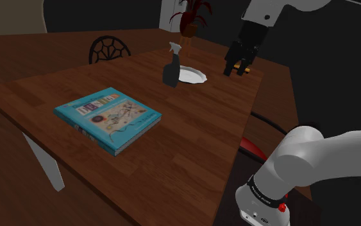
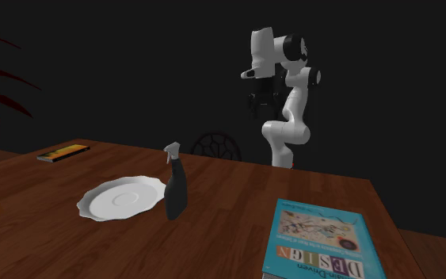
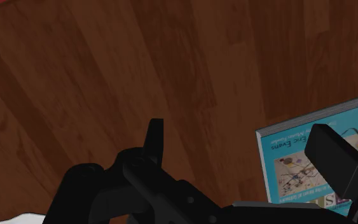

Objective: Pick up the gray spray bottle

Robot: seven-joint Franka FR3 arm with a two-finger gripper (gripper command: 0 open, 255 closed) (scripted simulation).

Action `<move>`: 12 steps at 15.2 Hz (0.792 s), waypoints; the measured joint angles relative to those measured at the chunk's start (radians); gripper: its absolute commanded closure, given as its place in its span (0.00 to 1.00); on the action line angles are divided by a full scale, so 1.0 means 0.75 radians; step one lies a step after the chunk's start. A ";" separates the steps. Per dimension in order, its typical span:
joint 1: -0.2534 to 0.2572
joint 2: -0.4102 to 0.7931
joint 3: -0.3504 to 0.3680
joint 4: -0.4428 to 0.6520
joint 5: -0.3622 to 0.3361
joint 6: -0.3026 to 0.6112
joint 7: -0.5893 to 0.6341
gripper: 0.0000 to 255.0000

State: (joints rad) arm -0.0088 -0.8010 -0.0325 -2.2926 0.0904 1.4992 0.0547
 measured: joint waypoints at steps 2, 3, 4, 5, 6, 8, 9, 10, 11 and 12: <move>0.000 0.022 -0.003 0.009 -0.003 0.014 -0.006 0.00; 0.000 0.064 -0.012 0.032 -0.009 0.033 -0.020 0.00; 0.001 0.113 -0.019 0.063 -0.014 0.052 -0.032 0.00; -0.001 0.156 -0.031 0.091 -0.023 0.068 -0.050 0.00; -0.001 0.196 -0.040 0.112 -0.028 0.087 -0.065 0.00; 0.000 0.299 -0.059 0.185 -0.037 0.119 -0.096 0.00; 0.000 0.350 -0.070 0.221 -0.041 0.134 -0.113 0.00; 0.001 0.395 -0.078 0.254 -0.044 0.148 -0.128 0.00; 0.001 0.449 -0.087 0.294 -0.046 0.164 -0.144 0.00; 0.002 0.494 -0.095 0.327 -0.047 0.177 -0.159 0.00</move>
State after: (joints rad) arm -0.0075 -0.4301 -0.1039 -2.0474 0.0550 1.6318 -0.0645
